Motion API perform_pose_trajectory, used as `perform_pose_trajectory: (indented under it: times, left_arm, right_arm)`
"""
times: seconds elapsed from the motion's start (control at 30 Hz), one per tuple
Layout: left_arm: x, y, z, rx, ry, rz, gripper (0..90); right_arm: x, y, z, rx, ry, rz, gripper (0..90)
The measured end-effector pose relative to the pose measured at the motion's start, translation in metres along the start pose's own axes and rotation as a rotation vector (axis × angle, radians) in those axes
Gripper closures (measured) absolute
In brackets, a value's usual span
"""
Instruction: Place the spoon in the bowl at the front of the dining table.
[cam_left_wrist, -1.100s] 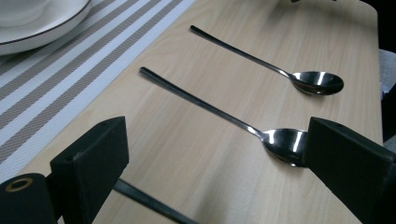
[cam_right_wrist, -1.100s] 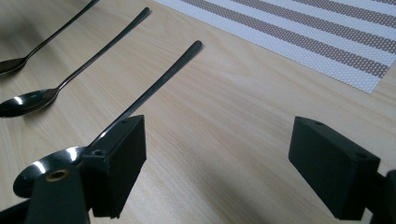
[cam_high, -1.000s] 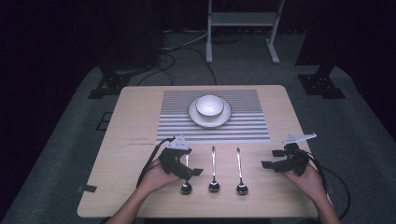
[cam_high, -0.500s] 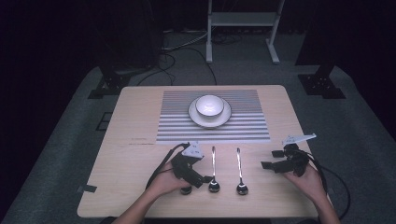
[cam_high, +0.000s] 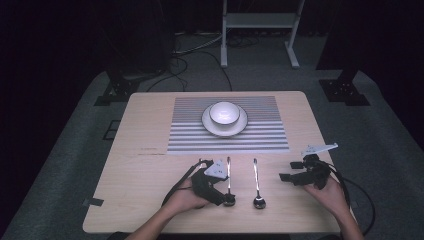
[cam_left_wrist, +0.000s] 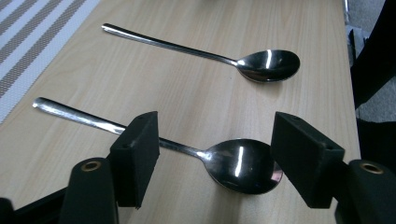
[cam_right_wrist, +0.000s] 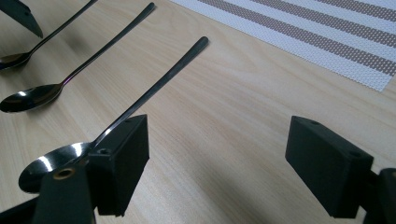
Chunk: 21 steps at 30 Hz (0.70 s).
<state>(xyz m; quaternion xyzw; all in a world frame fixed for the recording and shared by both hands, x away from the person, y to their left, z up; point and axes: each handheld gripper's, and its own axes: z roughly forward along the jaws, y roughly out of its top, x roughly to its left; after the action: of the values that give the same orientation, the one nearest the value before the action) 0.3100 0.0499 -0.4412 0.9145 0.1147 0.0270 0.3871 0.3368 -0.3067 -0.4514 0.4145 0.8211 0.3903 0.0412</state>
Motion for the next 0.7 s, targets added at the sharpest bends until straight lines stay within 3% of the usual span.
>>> perform_pose_trajectory:
  times: [0.13, 0.27, 0.3, 0.37, 0.7]
  left_arm:
    - [-0.003, 0.0, 0.005, 0.029, -0.026, 0.037, 42.4]
    - [-0.005, -0.001, 0.008, 0.037, -0.039, 0.039, 48.0]
    - [-0.005, -0.001, 0.008, 0.042, -0.043, 0.047, 53.8]
    - [-0.006, -0.001, 0.009, 0.043, -0.052, 0.05, 57.0]
    - [-0.009, -0.003, 0.015, 0.084, -0.065, 0.076, 64.2]
  right_arm:
    - [0.001, 0.0, 0.0, -0.002, 0.001, -0.001, 20.1]
    - [0.001, 0.0, 0.0, -0.002, 0.001, -0.002, 20.2]
    - [0.001, 0.0, 0.0, 0.002, -0.001, -0.002, 20.2]
    - [0.001, 0.0, 0.0, 0.003, 0.0, -0.002, 20.2]
    - [0.001, 0.001, -0.001, -0.007, 0.002, -0.004, 20.4]
